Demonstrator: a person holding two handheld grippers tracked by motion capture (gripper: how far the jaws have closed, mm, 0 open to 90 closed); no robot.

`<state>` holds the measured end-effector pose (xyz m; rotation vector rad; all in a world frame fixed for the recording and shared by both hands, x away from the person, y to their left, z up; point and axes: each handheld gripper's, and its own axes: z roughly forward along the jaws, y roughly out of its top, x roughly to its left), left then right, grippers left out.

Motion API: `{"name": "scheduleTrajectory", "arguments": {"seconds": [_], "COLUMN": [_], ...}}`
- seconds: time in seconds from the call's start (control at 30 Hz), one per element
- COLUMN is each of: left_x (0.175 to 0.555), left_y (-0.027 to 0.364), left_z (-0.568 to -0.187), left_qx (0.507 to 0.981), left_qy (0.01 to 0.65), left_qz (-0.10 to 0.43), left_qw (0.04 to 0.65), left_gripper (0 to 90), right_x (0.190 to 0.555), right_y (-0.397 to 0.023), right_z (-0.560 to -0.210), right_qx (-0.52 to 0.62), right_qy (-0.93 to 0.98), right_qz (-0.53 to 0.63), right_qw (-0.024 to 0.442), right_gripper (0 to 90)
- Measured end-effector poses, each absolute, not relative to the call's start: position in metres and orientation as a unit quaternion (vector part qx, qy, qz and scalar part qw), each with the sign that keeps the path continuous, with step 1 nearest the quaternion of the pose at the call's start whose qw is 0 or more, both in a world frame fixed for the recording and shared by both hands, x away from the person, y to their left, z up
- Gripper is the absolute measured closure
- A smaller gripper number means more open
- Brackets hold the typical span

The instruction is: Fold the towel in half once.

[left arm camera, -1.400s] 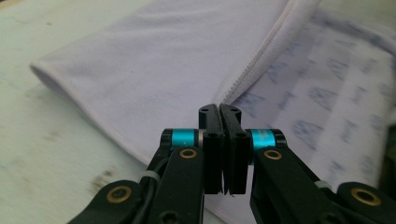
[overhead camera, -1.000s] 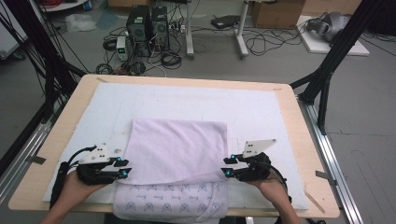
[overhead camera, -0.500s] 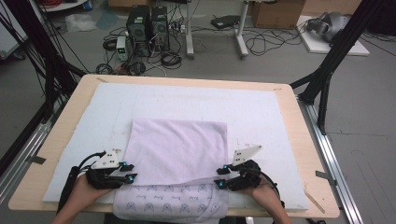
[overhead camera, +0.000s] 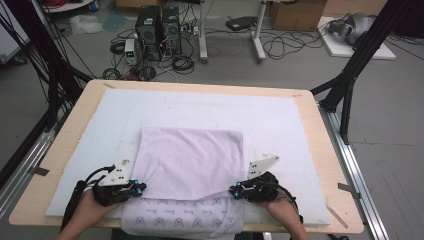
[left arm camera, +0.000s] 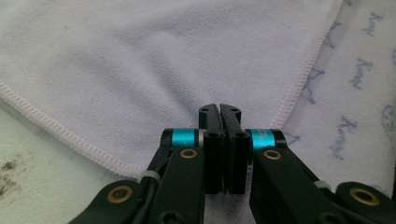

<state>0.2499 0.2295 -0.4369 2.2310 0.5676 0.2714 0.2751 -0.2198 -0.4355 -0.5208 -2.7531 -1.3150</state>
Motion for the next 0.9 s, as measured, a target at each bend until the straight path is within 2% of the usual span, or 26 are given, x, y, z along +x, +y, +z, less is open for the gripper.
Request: {"name": "scheduleTrajectory", "arguments": {"seconds": [0.23,0.4,0.43,0.5,0.63,0.73,0.9], "left_x": [0.234,0.212,0.209,0.21,0.228,0.249,0.289], "left_y": [0.239,0.238,0.238,0.238,0.241,0.241,0.236], "left_z": [-0.411,-0.403,-0.403,-0.403,-0.4,-0.399,-0.401], "left_qx": [0.868,0.869,0.871,0.87,0.859,0.851,0.845], "left_qy": [0.221,0.204,0.201,0.205,0.225,0.244,0.268], "left_qz": [0.117,0.096,0.094,0.097,0.111,0.124,0.144], "left_qw": [0.429,0.439,0.439,0.439,0.447,0.449,0.441], "left_gripper": [87.7,87.4,86.0,73.9,62.6,59.2,57.1], "right_x": [0.258,0.236,0.232,0.23,0.246,0.267,0.303], "right_y": [-0.231,-0.238,-0.24,-0.244,-0.247,-0.245,-0.239], "right_z": [-0.408,-0.402,-0.403,-0.405,-0.402,-0.399,-0.401], "right_qx": [-0.153,-0.131,-0.132,-0.139,-0.146,-0.162,-0.202], "right_qy": [-0.875,-0.871,-0.868,-0.86,-0.85,-0.849,-0.86], "right_qz": [-0.46,-0.473,-0.478,-0.488,-0.504,-0.502,-0.468], "right_qw": [0.011,0.023,0.028,0.051,0.051,0.029,-0.021], "right_gripper": [86.2,85.4,80.9,70.4,61.6,57.1,54.7]}}
